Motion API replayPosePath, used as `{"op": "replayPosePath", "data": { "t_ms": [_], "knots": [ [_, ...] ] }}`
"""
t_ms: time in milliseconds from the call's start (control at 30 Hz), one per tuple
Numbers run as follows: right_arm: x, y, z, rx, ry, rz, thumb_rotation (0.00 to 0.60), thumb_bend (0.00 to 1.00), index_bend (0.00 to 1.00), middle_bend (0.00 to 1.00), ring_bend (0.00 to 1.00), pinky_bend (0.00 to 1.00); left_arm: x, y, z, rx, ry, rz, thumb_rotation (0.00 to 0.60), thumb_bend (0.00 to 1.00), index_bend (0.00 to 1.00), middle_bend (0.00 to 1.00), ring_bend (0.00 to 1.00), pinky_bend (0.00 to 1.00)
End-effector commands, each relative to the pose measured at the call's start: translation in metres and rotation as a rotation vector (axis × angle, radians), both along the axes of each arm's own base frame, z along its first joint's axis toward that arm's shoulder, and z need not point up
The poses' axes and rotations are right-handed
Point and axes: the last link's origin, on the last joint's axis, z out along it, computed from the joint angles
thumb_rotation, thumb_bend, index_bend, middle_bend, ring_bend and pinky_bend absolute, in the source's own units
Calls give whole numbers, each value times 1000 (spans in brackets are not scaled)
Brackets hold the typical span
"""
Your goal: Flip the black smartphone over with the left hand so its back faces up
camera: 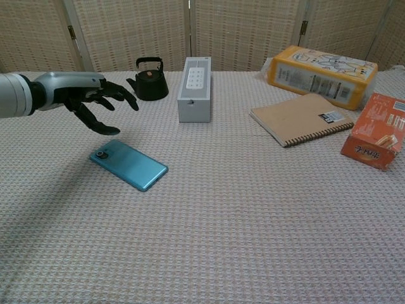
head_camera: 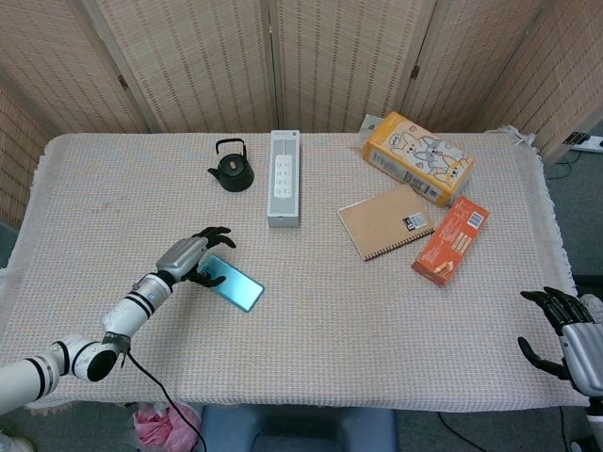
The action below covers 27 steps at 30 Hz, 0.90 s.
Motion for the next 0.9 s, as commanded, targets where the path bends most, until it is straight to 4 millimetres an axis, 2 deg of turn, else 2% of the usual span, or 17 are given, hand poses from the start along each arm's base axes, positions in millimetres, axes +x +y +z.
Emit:
{"op": "replayPosePath", "data": {
  "t_ms": [33, 133, 333, 700, 900],
  "knots": [
    [0, 1, 1, -3, 1, 0, 600, 274, 204, 231, 144, 179, -3, 2, 4, 20, -4, 10, 600, 312, 270, 122, 54, 151],
    [0, 1, 3, -3, 10, 1, 600, 274, 205, 231, 144, 179, -9, -2, 13, 87, -14, 7, 600, 313, 265, 122, 57, 151],
    [-1, -1, 6, 3, 35, -2, 600, 274, 205, 231, 143, 179, -33, -32, 37, 254, 77, -9, 600, 312, 257, 122, 62, 151],
    [4, -14, 8, 9, 46, 26, 600, 273, 204, 231, 144, 179, -89, -114, 80, 543, 213, 85, 600, 313, 247, 122, 61, 151],
    [8, -18, 6, 15, 48, 45, 600, 273, 204, 231, 143, 179, -108, -161, 98, 644, 264, 103, 600, 312, 243, 122, 56, 151]
  ]
}}
